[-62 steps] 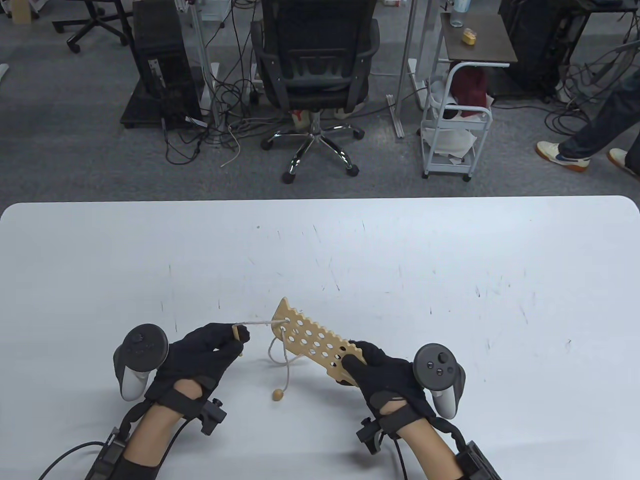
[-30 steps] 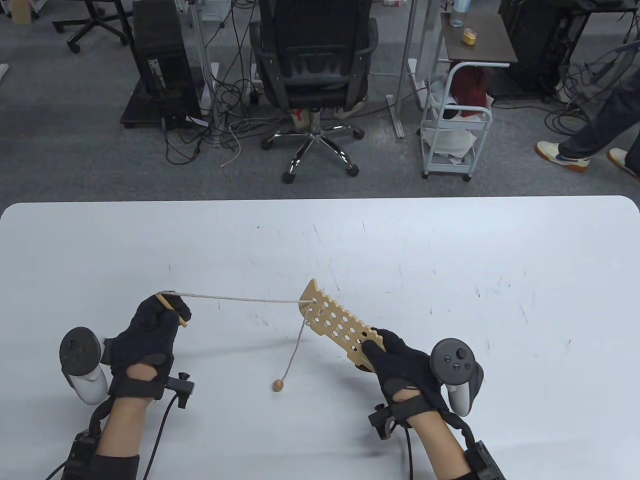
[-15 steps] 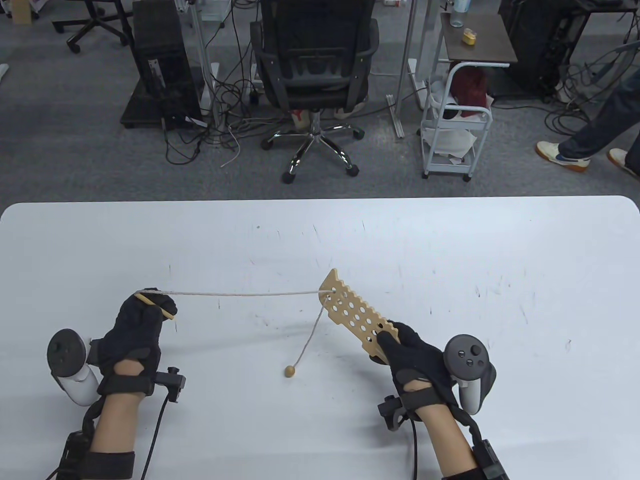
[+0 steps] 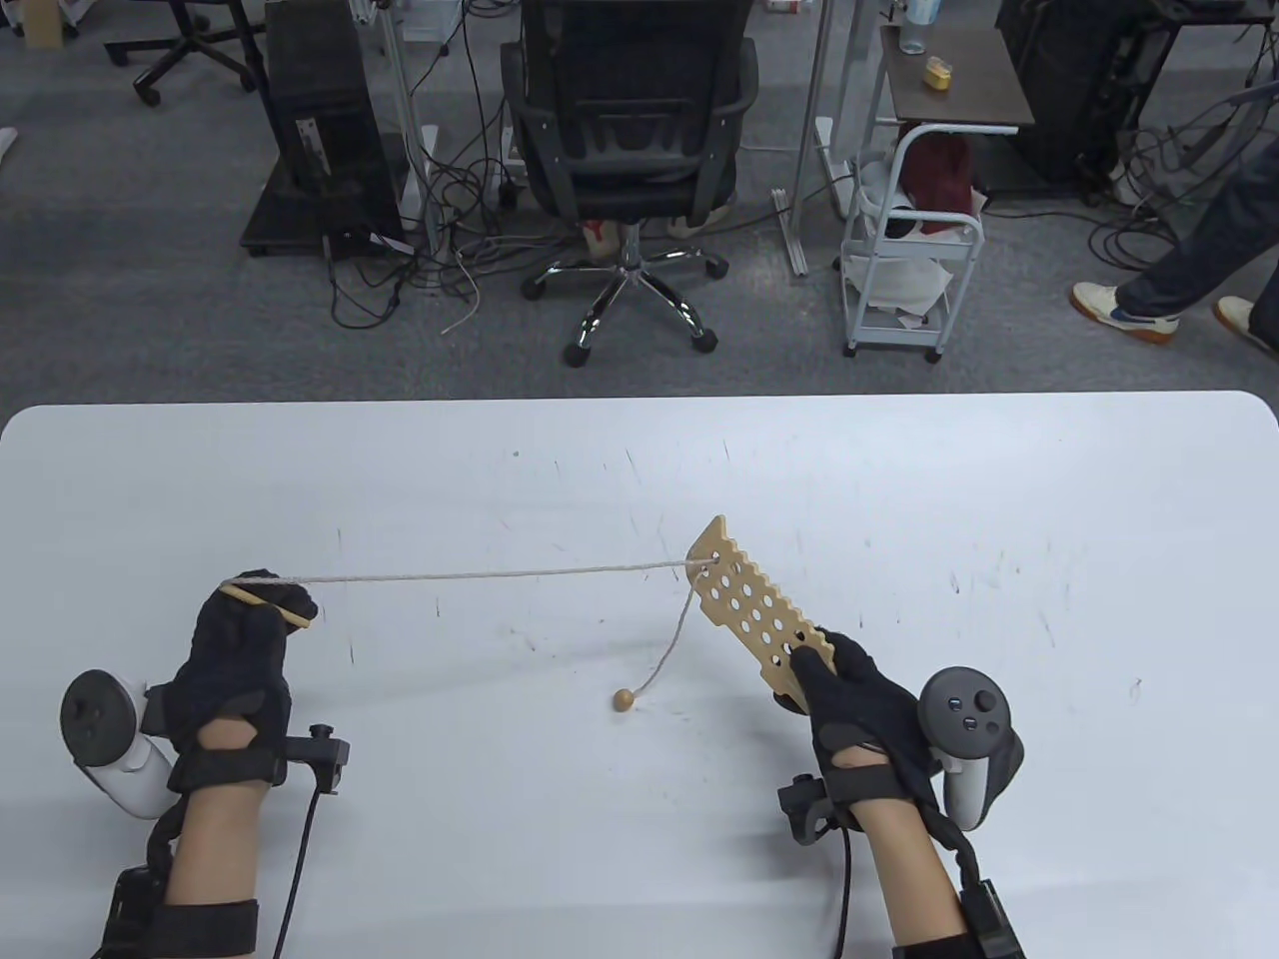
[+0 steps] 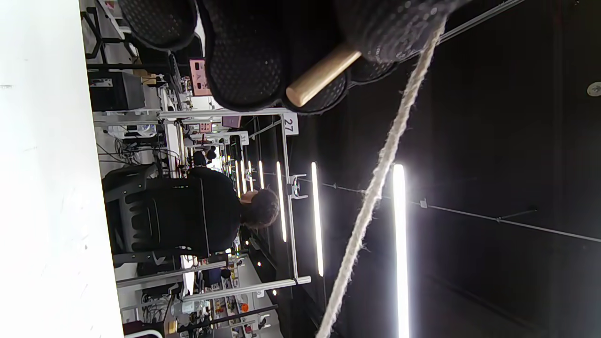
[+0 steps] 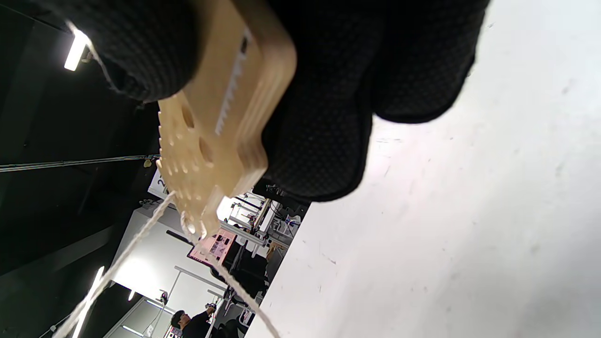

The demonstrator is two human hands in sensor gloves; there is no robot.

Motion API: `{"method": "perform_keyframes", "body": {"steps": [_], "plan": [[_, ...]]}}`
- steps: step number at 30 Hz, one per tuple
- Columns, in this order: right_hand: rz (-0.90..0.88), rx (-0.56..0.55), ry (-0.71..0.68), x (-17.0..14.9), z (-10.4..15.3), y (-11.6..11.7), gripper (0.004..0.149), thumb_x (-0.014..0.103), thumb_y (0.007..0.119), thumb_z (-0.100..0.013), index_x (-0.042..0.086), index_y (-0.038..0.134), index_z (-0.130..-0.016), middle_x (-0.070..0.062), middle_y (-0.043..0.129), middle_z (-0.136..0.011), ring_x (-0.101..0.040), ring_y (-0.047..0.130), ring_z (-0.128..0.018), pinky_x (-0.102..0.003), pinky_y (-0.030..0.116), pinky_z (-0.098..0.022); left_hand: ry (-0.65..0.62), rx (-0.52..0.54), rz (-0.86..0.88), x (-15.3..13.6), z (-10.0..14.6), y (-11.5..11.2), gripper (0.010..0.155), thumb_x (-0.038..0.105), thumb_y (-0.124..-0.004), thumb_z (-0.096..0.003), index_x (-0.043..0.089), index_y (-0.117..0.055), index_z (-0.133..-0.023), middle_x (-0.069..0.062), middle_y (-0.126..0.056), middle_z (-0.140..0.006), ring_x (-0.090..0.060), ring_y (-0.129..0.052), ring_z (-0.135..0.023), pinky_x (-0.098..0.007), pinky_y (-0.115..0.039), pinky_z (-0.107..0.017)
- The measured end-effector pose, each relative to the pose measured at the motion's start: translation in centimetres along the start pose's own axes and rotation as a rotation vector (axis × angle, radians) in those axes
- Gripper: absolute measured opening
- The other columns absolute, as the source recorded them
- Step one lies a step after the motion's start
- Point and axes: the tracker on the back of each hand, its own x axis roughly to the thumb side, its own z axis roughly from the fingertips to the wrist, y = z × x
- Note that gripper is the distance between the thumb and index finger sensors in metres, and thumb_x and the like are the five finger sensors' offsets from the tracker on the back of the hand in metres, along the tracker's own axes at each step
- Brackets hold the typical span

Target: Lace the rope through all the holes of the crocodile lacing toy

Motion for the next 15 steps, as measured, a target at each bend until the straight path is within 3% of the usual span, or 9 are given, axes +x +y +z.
{"method": "perform_keyframes", "body": {"steps": [15], "plan": [[0.067, -0.039, -0.002, -0.1, -0.3, -0.7, 0.045, 0.045, 0.082, -0.045, 0.022, 0.082, -0.084, -0.004, 0.104, -0.067, -0.024, 0.110, -0.051, -0.045, 0.085, -0.045, 0.008, 0.080, 0.041, 0.1, 0.2, 1.1, 0.048, 0.042, -0.072, -0.0451, 0.040, -0.071, -0.093, 0.008, -0.084, -0.090, -0.018, -0.086, -0.083, -0.049, -0.062, -0.075]]}}
